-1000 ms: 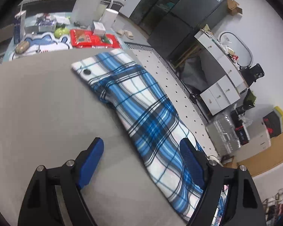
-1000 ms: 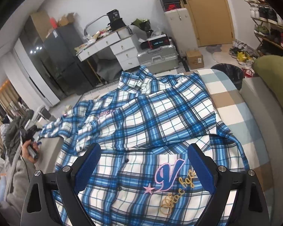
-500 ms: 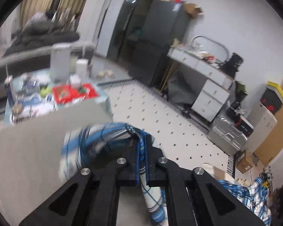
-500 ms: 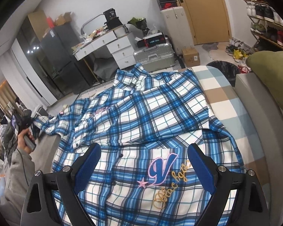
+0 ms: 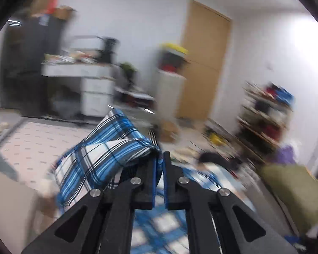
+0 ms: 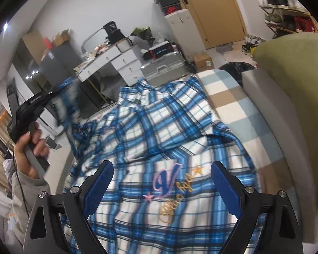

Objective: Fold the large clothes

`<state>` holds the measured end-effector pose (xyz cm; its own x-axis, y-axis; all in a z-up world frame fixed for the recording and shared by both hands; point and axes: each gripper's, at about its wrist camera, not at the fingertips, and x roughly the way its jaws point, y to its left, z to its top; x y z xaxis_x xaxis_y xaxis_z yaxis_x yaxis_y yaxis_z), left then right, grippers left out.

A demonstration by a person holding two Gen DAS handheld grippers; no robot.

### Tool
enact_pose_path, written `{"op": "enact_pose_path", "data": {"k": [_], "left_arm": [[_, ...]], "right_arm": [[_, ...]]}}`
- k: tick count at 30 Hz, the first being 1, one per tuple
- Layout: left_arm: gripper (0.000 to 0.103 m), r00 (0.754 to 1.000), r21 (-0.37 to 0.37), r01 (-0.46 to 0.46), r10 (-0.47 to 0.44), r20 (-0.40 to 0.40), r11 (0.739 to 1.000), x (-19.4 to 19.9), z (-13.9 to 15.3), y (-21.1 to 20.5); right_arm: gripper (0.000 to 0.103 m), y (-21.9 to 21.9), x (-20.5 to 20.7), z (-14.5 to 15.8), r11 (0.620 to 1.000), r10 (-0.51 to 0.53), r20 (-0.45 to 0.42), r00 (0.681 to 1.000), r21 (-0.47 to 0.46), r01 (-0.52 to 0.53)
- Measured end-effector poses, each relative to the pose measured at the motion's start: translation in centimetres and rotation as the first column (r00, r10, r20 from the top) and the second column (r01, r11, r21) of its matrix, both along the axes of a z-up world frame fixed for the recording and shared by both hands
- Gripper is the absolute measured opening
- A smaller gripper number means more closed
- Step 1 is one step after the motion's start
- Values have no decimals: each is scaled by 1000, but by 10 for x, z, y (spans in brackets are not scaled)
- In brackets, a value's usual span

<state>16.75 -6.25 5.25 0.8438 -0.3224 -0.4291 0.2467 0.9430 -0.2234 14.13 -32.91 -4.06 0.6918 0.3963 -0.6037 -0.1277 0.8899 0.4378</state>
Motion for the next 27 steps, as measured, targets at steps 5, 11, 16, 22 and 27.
{"op": "enact_pose_path", "data": {"k": [5,11,16,22,27], "left_arm": [[55,974,70,159,-145,-176,985,-30,-59,-41],[69,974,101,-71,91,-207,992,-84,-79,31],[69,944,109,-226,245,-219,968,-115,-97,67],[69,868,201,-341,390,-308,918,-120,-154,72],[69,851,158,-360,393,-348,920,-119,-168,84]], "right_arm": [[94,-10,5,-12,1000,-8,-25,1000,-8,8],[94,-9,31,-31,999,-35,-76,996,-7,34],[94,35,67,-33,998,35,-77,996,-46,-38],[92,128,109,-44,979,154,-102,983,-119,-165],[92,186,126,-50,962,188,-57,981,-192,-195]]}}
